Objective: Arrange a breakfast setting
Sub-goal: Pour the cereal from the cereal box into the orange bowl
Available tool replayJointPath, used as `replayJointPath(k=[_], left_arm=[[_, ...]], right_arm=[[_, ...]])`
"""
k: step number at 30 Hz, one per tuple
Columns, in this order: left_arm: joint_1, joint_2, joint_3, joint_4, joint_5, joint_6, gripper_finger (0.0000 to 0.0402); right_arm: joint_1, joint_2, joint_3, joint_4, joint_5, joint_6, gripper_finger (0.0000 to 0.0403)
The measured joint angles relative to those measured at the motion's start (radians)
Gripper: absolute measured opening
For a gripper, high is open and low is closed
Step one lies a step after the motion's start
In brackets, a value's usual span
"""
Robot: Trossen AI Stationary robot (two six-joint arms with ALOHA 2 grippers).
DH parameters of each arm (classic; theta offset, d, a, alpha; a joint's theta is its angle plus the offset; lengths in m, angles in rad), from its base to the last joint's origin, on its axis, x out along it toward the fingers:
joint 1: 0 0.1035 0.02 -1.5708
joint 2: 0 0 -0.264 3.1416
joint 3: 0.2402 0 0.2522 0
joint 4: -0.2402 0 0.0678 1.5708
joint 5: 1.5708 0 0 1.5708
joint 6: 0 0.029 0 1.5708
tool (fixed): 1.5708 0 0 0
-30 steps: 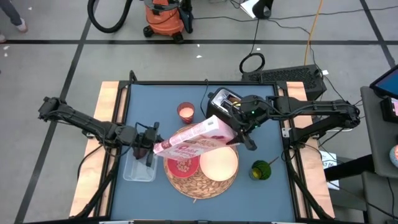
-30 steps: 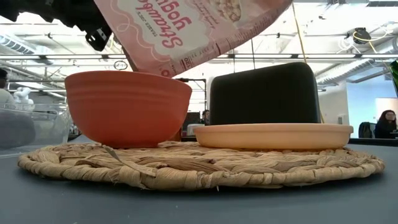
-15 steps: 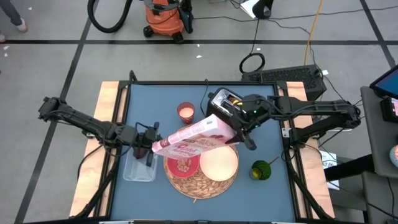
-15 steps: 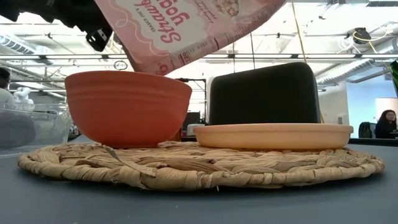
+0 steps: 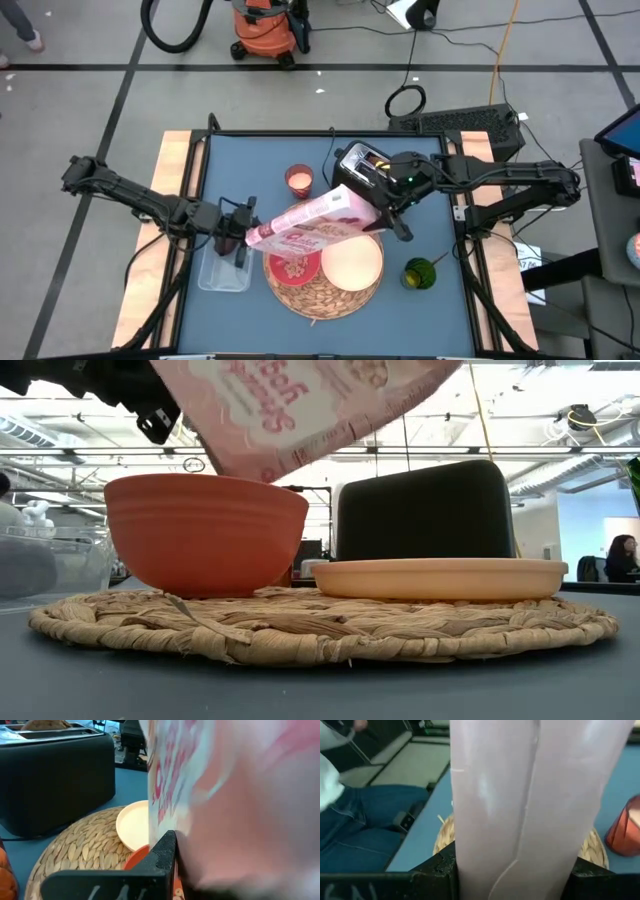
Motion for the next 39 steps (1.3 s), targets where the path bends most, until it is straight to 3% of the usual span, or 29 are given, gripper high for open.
replayJointPath(k=[39], left_arm=[[0.000, -0.001, -0.001, 0.054, -0.003, 0.003, 0.0017]], right_arm=[[0.000, -0.031, -0.003, 0.020, -0.003, 0.002, 0.0171]])
